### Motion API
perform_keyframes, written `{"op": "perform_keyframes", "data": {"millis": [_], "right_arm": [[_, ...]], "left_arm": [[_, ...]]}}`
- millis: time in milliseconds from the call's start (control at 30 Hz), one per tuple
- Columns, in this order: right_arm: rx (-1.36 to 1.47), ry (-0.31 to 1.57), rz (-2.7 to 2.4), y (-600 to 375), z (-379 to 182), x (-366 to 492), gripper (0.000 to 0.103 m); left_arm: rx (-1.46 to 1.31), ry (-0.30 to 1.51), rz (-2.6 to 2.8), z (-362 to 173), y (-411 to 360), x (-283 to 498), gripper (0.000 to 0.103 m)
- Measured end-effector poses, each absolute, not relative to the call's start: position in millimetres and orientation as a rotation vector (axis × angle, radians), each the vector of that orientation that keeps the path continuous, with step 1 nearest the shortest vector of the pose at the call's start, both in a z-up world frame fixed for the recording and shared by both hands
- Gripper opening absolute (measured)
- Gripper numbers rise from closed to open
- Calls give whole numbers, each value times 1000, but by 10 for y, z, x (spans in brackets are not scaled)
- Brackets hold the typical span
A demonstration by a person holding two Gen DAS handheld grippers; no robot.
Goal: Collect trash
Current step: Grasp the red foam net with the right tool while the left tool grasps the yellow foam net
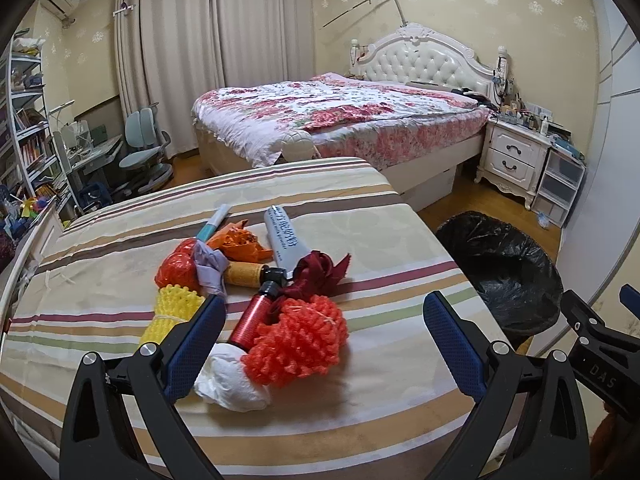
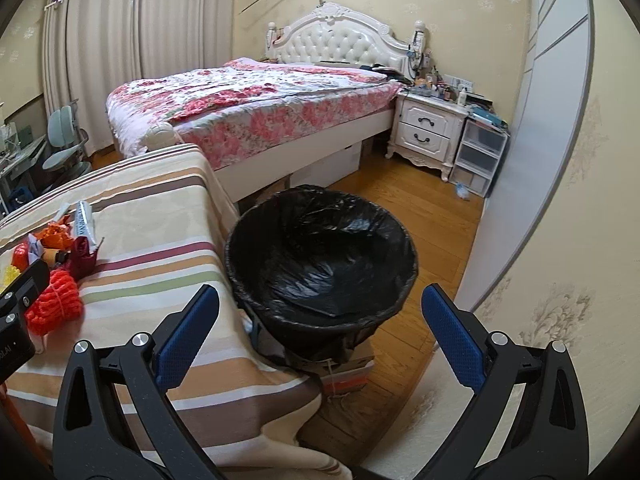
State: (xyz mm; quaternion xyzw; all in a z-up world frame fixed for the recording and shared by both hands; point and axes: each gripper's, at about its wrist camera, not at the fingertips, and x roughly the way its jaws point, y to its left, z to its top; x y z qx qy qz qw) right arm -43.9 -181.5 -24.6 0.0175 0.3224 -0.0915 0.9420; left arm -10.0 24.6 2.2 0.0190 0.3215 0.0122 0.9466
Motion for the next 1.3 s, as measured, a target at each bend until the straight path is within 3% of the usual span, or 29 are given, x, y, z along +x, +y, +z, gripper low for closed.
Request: {"op": "perform_keyframes", "data": {"millis": [1067, 1200, 1300], "right_arm": [[-100, 736, 213, 78, -144, -160, 98], [-70, 816, 272, 129, -262, -94, 72], [-52, 848, 295, 148, -317, -81, 64]], "left_arm": [[-17, 704, 342, -142, 2108, -400, 97], [-40, 718, 343, -189, 2182, -412, 97], [-46, 722, 330, -206, 2174, -415, 97]]}}
